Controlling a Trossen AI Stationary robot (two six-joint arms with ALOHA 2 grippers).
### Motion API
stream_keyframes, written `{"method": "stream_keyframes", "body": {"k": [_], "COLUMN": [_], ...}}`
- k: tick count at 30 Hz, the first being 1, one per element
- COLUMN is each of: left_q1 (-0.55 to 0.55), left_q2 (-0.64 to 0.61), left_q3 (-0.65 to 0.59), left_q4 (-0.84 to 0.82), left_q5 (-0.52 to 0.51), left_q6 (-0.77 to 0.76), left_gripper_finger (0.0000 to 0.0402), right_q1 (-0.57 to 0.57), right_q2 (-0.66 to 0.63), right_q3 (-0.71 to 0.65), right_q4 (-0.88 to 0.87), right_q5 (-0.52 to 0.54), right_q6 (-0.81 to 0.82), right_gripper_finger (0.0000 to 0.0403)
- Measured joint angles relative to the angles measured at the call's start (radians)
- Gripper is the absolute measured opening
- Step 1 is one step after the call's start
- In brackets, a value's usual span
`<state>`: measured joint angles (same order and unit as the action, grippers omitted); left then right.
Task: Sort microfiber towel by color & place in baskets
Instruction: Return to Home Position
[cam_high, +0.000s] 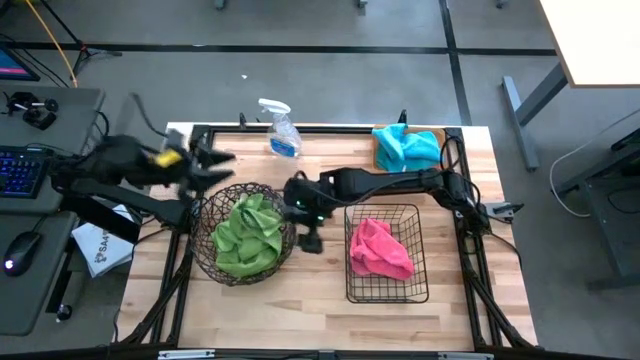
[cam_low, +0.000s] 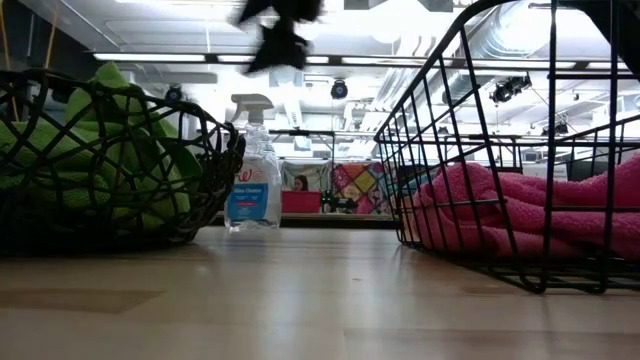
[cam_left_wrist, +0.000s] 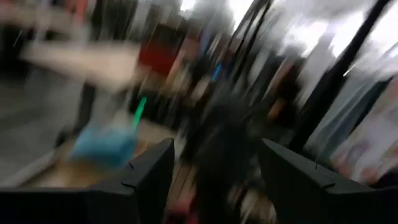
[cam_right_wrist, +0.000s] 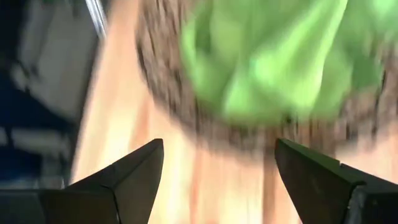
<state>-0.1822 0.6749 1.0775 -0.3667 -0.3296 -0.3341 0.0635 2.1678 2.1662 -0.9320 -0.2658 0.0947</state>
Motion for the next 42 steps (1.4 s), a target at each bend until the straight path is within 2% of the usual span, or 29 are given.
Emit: {"method": "stream_keyframes", "body": {"k": [4, 7, 10, 16, 21, 24, 27, 30, 33, 42], "left_q1": [-0.004, -0.023, -0.047, -0.086, -0.093, -0.094, -0.094, -0.094, -0.091, -0.078], "left_q2": [0.041, 0.048, 0.022, -0.027, -0.039, -0.037, -0.025, -0.027, -0.029, -0.07], "left_q3": [-0.014, -0.123, -0.293, -0.629, -0.837, -0.953, -1.034, -1.059, -1.05, -0.769], "left_q4": [-0.299, -0.289, -0.129, 0.275, 0.463, 0.62, 0.663, 0.674, 0.68, 0.656], "left_q5": [-0.045, -0.094, -0.095, -0.108, -0.207, -0.21, -0.203, -0.199, -0.183, -0.09], "left_q6": [-0.116, -0.157, -0.208, -0.315, -0.386, -0.439, -0.497, -0.507, -0.447, 0.023], "left_gripper_finger": [0.022, 0.022, 0.022, 0.0202, 0.014, 0.0095, 0.006, 0.0037, 0.0023, 0.0019], "right_q1": [0.02, 0.033, 0.042, 0.086, 0.173, 0.229, 0.271, 0.292, 0.296, 0.29], "right_q2": [-0.042, -0.117, -0.23, -0.559, -0.814, -0.921, -0.988, -1.02, -1.031, -1.059], "right_q3": [-0.028, -0.105, -0.216, -0.484, -0.701, -0.797, -0.851, -0.871, -0.872, -0.872], "right_q4": [-0.227, -0.267, -0.267, -0.216, -0.124, -0.084, -0.073, -0.072, -0.07, -0.03], "right_q5": [0.058, 0.097, 0.141, 0.343, 0.499, 0.582, 0.64, 0.683, 0.704, 0.738], "right_q6": [-0.062, -0.065, 0.004, 0.272, 0.567, 0.711, 0.796, 0.824, 0.822, 0.795], "right_gripper_finger": [0.0303, 0.0303, 0.0303, 0.0303, 0.0303, 0.0303, 0.0303, 0.0303, 0.0303, 0.0303]}}
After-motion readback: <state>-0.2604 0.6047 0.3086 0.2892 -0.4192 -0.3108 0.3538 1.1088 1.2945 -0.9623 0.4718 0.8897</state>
